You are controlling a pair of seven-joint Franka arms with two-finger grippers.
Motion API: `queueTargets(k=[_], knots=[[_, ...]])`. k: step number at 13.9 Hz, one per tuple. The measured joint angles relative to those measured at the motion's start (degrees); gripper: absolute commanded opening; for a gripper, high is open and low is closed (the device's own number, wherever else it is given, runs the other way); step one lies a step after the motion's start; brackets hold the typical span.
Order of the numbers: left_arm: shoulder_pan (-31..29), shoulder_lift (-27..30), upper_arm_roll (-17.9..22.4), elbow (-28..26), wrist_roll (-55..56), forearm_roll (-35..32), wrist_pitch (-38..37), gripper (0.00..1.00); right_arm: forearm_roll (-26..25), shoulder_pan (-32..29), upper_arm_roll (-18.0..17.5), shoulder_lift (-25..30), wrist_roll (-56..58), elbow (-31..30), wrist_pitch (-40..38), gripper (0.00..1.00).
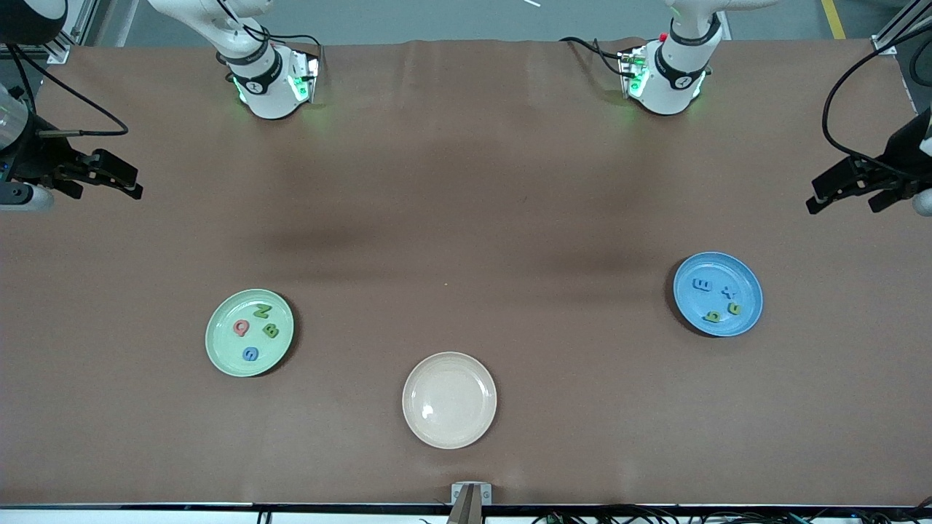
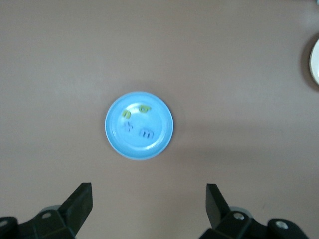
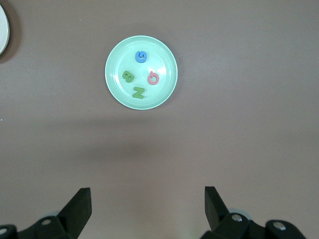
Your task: Sort upper and lower case letters into plates
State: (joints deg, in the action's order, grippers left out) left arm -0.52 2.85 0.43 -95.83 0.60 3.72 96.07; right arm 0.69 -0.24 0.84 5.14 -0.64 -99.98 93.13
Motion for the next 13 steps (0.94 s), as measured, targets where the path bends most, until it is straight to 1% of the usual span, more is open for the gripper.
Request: queueTargets(k=[2,5,11,13], knots=[[-0.01,0.02,-0.09,-0.03,-2.14,0.0,-1.79,1.0,0.0,0.0,0.0,0.0,0.0,0.0,0.0,1.0],[-0.16,0.02,0.14,-0.14,-4.84,0.0,-2.06,1.0,0.0,0.0,0.0,0.0,0.0,0.0,0.0,1.0],[-0.16,0.02,0.19,0.13,-4.54,0.0,-2.02,1.0,0.0,0.0,0.01,0.0,0.0,0.01,0.03,1.0],[-0.13,0.02,0.02,1.01,-1.45,0.0,-2.02,1.0,0.0,0.0,0.01,0.0,0.0,0.02,0.03,1.0]])
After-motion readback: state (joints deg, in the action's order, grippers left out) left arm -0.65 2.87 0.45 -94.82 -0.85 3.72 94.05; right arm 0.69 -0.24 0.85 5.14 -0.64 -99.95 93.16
